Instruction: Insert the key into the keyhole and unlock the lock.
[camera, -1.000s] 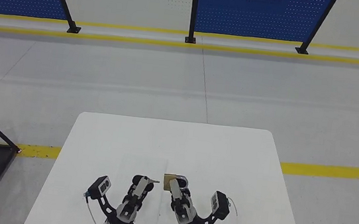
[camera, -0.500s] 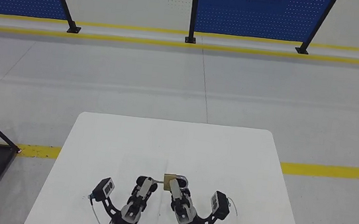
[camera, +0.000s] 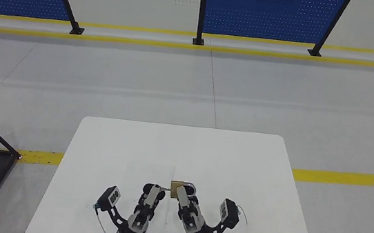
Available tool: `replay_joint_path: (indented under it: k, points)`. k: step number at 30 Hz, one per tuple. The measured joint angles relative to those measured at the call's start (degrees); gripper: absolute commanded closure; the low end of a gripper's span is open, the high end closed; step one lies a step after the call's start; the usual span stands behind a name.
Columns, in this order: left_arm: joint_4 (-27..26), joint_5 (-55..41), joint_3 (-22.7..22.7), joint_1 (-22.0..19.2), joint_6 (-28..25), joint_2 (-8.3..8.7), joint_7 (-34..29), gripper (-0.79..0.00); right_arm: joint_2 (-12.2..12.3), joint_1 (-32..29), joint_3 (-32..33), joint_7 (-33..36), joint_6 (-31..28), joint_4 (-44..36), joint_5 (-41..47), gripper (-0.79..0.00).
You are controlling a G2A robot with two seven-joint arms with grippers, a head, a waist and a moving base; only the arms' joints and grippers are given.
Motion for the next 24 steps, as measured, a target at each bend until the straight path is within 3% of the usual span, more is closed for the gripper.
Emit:
replay_joint_path:
  k: [24]
  points:
    - [0.72, 1.27, -0.95, 0.74, 0.00, -2.93, 0.00, 0.000, -0.02, -1.32, 1.88, 4.59, 0.42, -2.38, 1.94, 0.000]
